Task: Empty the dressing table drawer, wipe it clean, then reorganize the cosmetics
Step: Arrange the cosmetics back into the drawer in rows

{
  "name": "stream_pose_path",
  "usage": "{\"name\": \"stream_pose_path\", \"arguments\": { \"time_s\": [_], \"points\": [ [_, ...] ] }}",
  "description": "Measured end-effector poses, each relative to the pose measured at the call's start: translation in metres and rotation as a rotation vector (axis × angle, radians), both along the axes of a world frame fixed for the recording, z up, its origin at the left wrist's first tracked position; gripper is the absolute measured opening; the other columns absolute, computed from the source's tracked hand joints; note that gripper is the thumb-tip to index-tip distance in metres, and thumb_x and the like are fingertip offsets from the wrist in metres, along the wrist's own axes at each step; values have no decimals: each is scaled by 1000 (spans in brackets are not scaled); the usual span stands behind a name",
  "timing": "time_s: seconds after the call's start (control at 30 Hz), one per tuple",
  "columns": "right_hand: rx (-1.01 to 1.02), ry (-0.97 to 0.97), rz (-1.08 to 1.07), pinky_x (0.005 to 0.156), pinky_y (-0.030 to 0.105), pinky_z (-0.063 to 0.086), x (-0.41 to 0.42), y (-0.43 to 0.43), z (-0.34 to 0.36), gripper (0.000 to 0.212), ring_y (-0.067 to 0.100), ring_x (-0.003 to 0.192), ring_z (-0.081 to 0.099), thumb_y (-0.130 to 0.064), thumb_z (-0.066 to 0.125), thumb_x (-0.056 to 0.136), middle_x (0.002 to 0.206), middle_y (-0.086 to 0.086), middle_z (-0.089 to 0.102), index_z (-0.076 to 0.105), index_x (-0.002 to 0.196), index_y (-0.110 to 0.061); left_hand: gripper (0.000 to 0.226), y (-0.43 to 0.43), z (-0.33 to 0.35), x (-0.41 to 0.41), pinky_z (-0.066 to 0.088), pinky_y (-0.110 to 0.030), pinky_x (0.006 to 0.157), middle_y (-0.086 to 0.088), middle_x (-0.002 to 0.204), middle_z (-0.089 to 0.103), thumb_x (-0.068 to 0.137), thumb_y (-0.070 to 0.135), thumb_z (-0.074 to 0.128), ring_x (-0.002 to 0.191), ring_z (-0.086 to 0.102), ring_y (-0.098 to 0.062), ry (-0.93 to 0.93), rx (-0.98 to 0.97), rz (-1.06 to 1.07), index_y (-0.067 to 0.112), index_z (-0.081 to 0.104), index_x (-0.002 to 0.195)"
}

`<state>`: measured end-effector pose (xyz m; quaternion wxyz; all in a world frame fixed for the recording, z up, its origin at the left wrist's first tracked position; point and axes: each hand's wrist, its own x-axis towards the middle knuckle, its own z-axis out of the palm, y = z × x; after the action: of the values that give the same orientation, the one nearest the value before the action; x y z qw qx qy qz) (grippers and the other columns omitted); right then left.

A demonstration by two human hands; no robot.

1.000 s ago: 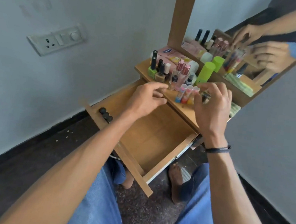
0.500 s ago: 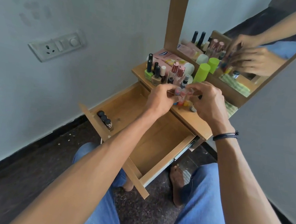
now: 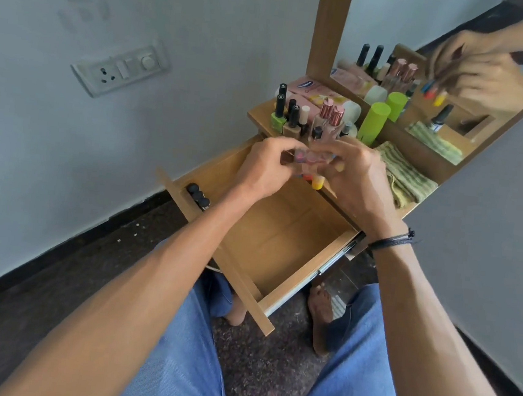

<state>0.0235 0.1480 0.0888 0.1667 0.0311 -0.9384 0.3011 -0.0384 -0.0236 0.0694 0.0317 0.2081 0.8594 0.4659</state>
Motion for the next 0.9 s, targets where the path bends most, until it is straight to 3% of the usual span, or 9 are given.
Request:
{"name": "stream_pose_path", "arguments": {
  "time_s": [0.13, 0.23, 0.33, 0.5, 0.6, 0.73, 0.9],
  "points": [
    [-76, 16, 38, 68, 30, 48, 13, -42, -19, 19, 13, 77, 60, -15, 78, 82, 94, -8, 65, 77, 99, -23, 20, -46, -9, -1, 53, -43, 93, 18, 100, 70, 78, 28, 80, 101, 67, -17, 6, -110, -66, 30, 76, 98],
    [-110, -36, 71, 69, 30, 50, 24, -73, -44, 16, 10, 79, 60, -14, 76, 84, 93, -10, 63, 75, 97, -22, 18, -77, -18, 7, 52, -34, 89, 25, 92, 66, 80, 32, 84, 96, 64, -9, -50, -239, -96, 22, 76, 93],
    [-112, -95, 57, 70, 34, 52, 35, -101, -74, 10, 12, 77, 59, -16, 75, 87, 89, -10, 59, 72, 95, -21, 18, -99, -30, 17, 48, -30, 81, 20, 89, 65, 81, 35, 83, 93, 63, -8, -104, -407, -100, 25, 75, 94],
    [-143, -115, 50, 68, 30, 52, 49, -130, -107, 16, 13, 77, 60, -13, 75, 88, 92, -9, 63, 72, 99, -23, 4, -116, -47, 23, 53, -36, 79, 10, 95, 71, 88, 28, 74, 93, 67, -16, -115, -634, -183, 29, 73, 92],
    [-144, -153, 21, 68, 36, 55, 48, -139, -118, 13, 18, 77, 63, -20, 75, 89, 93, -6, 64, 71, 101, -21, 16, -117, -51, 23, 48, -30, 72, 6, 98, 74, 94, 21, 65, 89, 66, -17, -99, -706, -181, 33, 75, 97],
    [-120, -176, 15, 69, 38, 55, 44, -142, -126, 15, 23, 78, 64, -25, 74, 91, 94, -2, 64, 69, 102, -18, 21, -115, -55, 22, 48, -31, 74, 0, 101, 74, 97, 17, 59, 89, 66, -21, -51, -784, -188, 30, 75, 101],
    [-106, -195, 21, 69, 38, 55, 41, -142, -130, 13, 19, 77, 64, -28, 70, 94, 94, -3, 62, 68, 102, -19, 28, -113, -64, 13, 56, -39, 89, 4, 120, 70, 90, 12, 73, 105, 67, -20, -130, -815, -190, 29, 75, 112]
  ]
}}
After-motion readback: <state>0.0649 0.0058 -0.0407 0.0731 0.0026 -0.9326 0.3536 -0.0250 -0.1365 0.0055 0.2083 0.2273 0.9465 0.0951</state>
